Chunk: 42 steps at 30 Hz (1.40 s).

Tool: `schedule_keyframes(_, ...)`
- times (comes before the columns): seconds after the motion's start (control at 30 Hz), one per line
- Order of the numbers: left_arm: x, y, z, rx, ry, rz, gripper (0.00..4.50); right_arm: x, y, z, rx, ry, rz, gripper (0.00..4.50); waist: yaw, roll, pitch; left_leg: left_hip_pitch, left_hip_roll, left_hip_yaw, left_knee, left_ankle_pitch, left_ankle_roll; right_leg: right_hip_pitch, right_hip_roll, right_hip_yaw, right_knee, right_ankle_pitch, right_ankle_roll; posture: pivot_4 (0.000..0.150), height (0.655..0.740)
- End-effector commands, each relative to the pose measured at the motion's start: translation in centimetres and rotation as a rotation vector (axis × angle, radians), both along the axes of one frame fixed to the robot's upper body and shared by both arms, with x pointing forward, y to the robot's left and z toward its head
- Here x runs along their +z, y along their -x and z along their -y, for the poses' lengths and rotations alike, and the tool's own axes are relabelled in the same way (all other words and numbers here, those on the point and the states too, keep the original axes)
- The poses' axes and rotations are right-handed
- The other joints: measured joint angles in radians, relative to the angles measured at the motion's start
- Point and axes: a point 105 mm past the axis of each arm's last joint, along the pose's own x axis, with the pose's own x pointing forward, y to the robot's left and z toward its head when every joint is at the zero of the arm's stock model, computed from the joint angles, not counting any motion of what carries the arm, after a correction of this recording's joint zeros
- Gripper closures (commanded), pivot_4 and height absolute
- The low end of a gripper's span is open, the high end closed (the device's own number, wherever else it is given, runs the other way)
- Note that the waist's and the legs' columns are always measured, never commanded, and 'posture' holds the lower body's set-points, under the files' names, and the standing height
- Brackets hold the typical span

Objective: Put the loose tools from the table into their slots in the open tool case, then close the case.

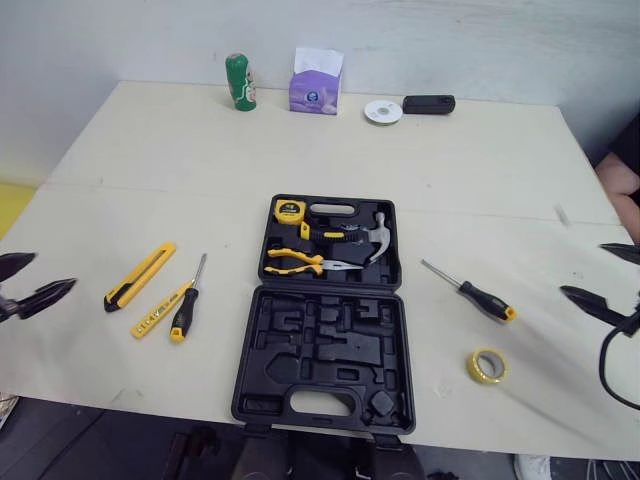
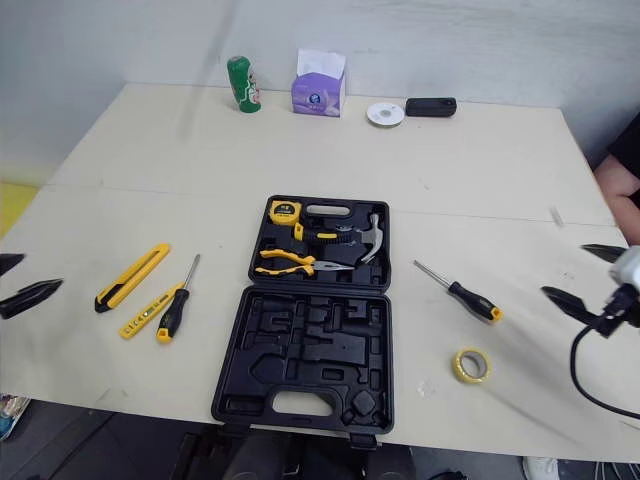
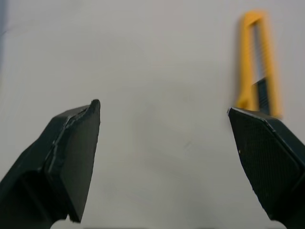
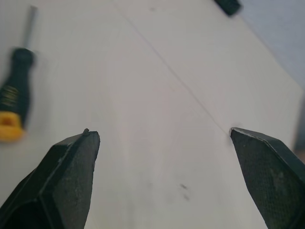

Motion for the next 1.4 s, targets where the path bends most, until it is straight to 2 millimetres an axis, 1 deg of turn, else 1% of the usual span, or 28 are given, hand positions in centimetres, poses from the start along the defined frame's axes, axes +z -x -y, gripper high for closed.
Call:
schedule_keyframes(0.03, 0.6, 1.9, -3.7, 0.211, -0.054, 0.072, 0.01, 0.4, 2.4, 3.8, -0.166, -0.064, 0.076, 0.0, -0.002, 0.0, 0.0, 0.0, 0.0, 0.001, 0.0, 0.0, 0.0, 0.0, 0.0, 0.001, 0.0, 0.0, 0.0, 0.15, 0.74)
schedule_keyframes(0.1, -0.1, 3.2, -5.2, 0.311, -0.059, 0.075, 0.01, -0.5, 3.7, 5.1, -0.227, -0.054, 0.071, 0.0, -0.003, 0.0, 0.0, 0.001, 0.001, 0.001, 0.0, -0.001, 0.0, 0.0, 0.0, 0.001, 0.0, 0.0, 0.0, 0.15, 0.74)
schedule_keyframes(0.13, -0.3, 3.7, -5.6, 0.34, -0.063, 0.075, 0.01, -0.8, 4.2, 5.5, -0.245, -0.05, 0.067, 0.0, -0.003, 0.0, 0.0, 0.001, 0.001, 0.001, 0.0, -0.001, 0.0, 0.0, -0.001, 0.001, 0.0, 0.0, 0.0, 0.15, 0.74)
schedule_keyframes(0.2, -0.8, 4.6, -6.3, 0.385, -0.07, 0.075, 0.01, -1.5, 5.1, 6.4, -0.287, -0.036, 0.06, 0.0, -0.006, 0.0, 0.0, 0.002, 0.001, 0.002, -0.001, -0.002, -0.001, 0.0, -0.001, 0.002, 0.0, 0.0, 0.0, 0.15, 0.74)
schedule_keyframes(0.27, -0.9, 5.0, -6.6, 0.404, -0.067, 0.083, 0.01, -1.9, 5.6, 6.7, -0.306, -0.02, 0.061, 0.0, -0.011, 0.0, 0.0, 0.003, 0.001, 0.003, -0.001, -0.002, -0.001, -0.001, -0.001, 0.003, 0.001, 0.0, 0.0, 0.15, 0.74)
schedule_keyframes(0.33, -0.9, 5.1, -6.6, 0.403, -0.067, 0.082, 0.01, -2.3, 5.5, 6.5, -0.297, -0.016, 0.06, 0.0, -0.018, 0.0, 0.0, 0.003, 0.001, 0.003, 0.0, -0.002, -0.001, -0.001, -0.001, 0.004, 0.002, 0.0, 0.0, 0.15, 0.74)
schedule_keyframes(0.43, -0.9, 4.7, -6.0, 0.358, -0.047, 0.091, 0.01, -2.8, 4.7, 5.2, -0.229, -0.039, 0.05, 0.0, -0.027, 0.0, 0.0, 0.003, 0.002, 0.004, 0.0, -0.005, -0.006, -0.001, -0.001, 0.004, 0.003, 0.0, 0.0, 0.15, 0.74)
schedule_keyframes(0.53, -0.6, 3.8, -4.7, 0.262, -0.04, 0.101, 0.01, -3.1, 3.2, 3.1, -0.133, -0.046, 0.044, 0.0, -0.03, -0.001, -0.001, 0.003, 0.003, 0.005, -0.001, -0.003, -0.003, -0.003, 0.0, 0.005, 0.003, 0.0, 0.0, 0.15, 0.74)
schedule_keyframes(0.6, -0.1, 3.3, -3.7, 0.195, -0.032, 0.113, 0.01, -2.8, 1.8, 0.9, -0.037, -0.047, 0.072, 0.0, -0.03, -0.001, -0.001, 0.002, 0.003, 0.008, 0.0, -0.003, -0.003, -0.005, 0.001, 0.007, 0.004, 0.0, 0.0, 0.15, 0.74)
schedule_keyframes(0.7, 0.3, 3.1, -2.9, 0.138, -0.029, 0.11, 0.01, -1.9, 0.0, -2.0, 0.084, -0.085, 0.116, 0.0, -0.029, -0.001, -0.001, 0.002, 0.003, 0.013, 0.0, -0.003, -0.002, -0.01, 0.0, 0.013, 0.009, 0.0, 0.0, 0.15, 0.74)
schedule_keyframes(0.8, 0.8, 2.8, -1.9, 0.092, 0.067, 0.103, 0.01, -1.2, -1.2, -4.4, 0.183, -0.126, 0.152, 0.0, -0.028, -0.001, -0.001, 0.002, 0.004, 0.015, 0.0, -0.003, -0.002, -0.011, 0.001, 0.015, 0.01, 0.0, 0.0, 0.15, 0.74)
schedule_keyframes(0.9, 1.2, 2.7, 0.2, -0.024, 0.103, 0.037, 0.01, -0.3, -2.3, -7.4, 0.304, -0.155, 0.186, 0.0, -0.026, -0.002, -0.001, 0.002, 0.004, 0.015, 0.001, -0.003, -0.002, -0.011, 0.001, 0.015, 0.01, 0.0, 0.0, 0.15, 0.74)
schedule_keyframes(1.0, 1.6, 2.8, 2.3, -0.111, 0.124, -0.019, 0.01, 1.1, -3.2, -10.4, 0.423, -0.197, 0.213, 0.0, -0.027, -0.001, -0.001, 0.001, 0.004, 0.015, 0.002, -0.004, -0.001, -0.011, 0.001, 0.016, 0.01, 0.0, 0.0, 0.15, 0.74)
schedule_keyframes(1.1, 1.7, 2.8, 4.5, -0.184, 0.142, -0.084, 0.01, 2.4, -3.7, -13.2, 0.54, -0.242, 0.211, 0.0, -0.026, -0.001, -0.001, 0.001, 0.005, 0.015, 0.002, -0.004, -0.001, -0.012, 0.001, 0.017, 0.01, 0.001, 0.0, 0.15, 0.74)
schedule_keyframes(1.2, 1.5, 2.9, 7.0, -0.245, 0.127, -0.166, 0.01, 3.5, -3.4, -16.6, 0.706, -0.259, 0.175, 0.0, -0.026, -0.001, -0.001, 0.001, 0.005, 0.015, 0.002, -0.004, -0.001, -0.012, 0.001, 0.017, 0.01, 0.001, 0.0, 0.15, 0.74)
schedule_keyframes(1.3, 1.4, 2.9, 8.7, -0.227, 0.133, -0.236, 0.01, 3.7, -2.8, -19.3, 0.84, -0.235, 0.126, 0.0, -0.025, -0.001, -0.001, 0.0, 0.005, 0.015, 0.002, -0.004, -0.001, -0.012, 0.002, 0.017, 0.009, 0.001, 0.0, 0.15, 0.74)
schedule_keyframes(1.4, 2.2, 2.1, 11.4, -0.216, 0.125, -0.239, 0.01, 3.7, -2.1, -21.8, 0.949, -0.217, 0.101, 0.0, -0.022, -0.001, -0.001, 0.0, 0.005, 0.015, 0.002, -0.004, 0.0, -0.012, 0.002, 0.018, 0.009, 0.001, 0.0, 0.15, 0.74)
